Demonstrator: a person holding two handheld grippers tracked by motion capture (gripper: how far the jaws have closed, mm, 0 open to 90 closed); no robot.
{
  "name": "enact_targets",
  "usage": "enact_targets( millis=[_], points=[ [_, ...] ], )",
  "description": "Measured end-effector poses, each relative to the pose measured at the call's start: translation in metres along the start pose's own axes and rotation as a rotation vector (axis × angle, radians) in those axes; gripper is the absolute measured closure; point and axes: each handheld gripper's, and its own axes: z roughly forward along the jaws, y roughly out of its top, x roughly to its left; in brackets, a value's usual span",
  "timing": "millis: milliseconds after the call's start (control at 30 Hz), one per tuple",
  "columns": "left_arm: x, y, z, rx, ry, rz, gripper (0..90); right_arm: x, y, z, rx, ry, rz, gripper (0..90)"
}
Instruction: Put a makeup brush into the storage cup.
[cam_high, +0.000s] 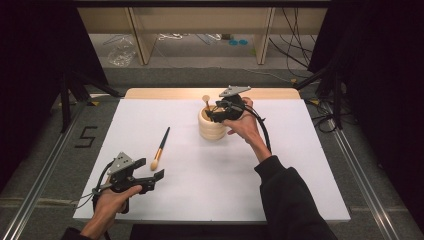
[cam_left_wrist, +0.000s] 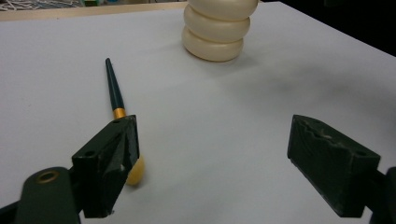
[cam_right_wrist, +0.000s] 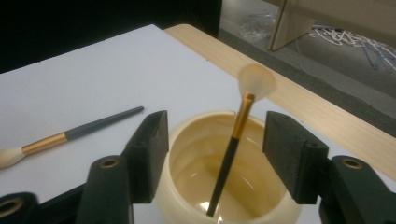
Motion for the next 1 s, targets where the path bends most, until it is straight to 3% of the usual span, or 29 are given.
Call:
enact_targets(
  millis=[367, 733, 1000],
  points=[
    [0.004, 0.001, 0.000, -0.003, 0.005, -0.001, 16.3, 0.003, -0.011, -0.031, -0.003, -0.041, -0.014, 28.1],
    [0.010, 0.001, -0.001, 0.008, 0.028, -0.001, 16.4, 0.006, -0.024, -0.065, -0.037, -0.048, 0.009, 25.5],
    [0.010, 0.001, -0.001, 0.009, 0.026, -0.003, 16.4, 0.008, -0.036, -0.075, -0.042, -0.050, 0.031, 25.8]
  ],
)
